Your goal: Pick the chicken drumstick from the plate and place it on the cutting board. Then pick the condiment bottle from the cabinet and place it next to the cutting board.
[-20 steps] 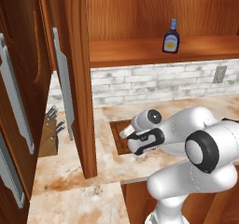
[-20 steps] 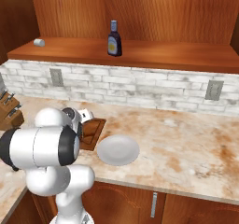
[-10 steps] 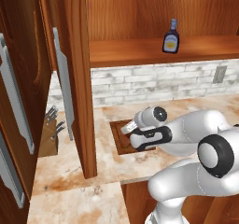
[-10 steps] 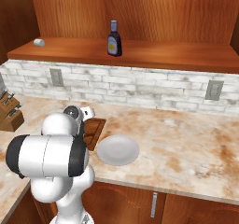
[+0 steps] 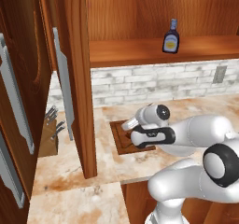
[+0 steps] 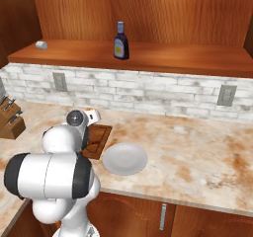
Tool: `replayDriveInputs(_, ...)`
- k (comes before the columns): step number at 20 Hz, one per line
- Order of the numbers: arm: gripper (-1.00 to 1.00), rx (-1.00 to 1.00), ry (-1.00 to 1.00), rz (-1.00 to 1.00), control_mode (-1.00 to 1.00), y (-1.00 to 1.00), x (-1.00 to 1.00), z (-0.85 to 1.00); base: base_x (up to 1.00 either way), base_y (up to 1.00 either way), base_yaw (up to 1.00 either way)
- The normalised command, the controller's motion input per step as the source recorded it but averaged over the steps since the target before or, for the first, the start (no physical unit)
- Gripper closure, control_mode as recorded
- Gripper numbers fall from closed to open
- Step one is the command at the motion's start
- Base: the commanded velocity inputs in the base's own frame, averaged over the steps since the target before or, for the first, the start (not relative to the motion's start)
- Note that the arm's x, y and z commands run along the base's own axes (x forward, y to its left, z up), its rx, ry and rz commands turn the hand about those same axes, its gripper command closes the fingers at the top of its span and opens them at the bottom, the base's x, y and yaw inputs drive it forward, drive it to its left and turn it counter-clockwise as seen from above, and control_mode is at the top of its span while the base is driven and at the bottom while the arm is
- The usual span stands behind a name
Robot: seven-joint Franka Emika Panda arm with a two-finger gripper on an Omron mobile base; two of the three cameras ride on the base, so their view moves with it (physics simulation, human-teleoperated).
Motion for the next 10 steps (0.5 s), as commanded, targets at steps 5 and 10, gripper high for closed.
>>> replayDriveInputs(5, -1.00, 0.02, -0.02, -0.01, -1.00, 0.00, -0.07, 0.24, 0.00, 0.00, 0.00)
replayDriveInputs(10, -1.00, 0.02, -0.02, -0.02, -1.00, 0.00, -0.08, 0.25, 0.00, 0.00, 0.00)
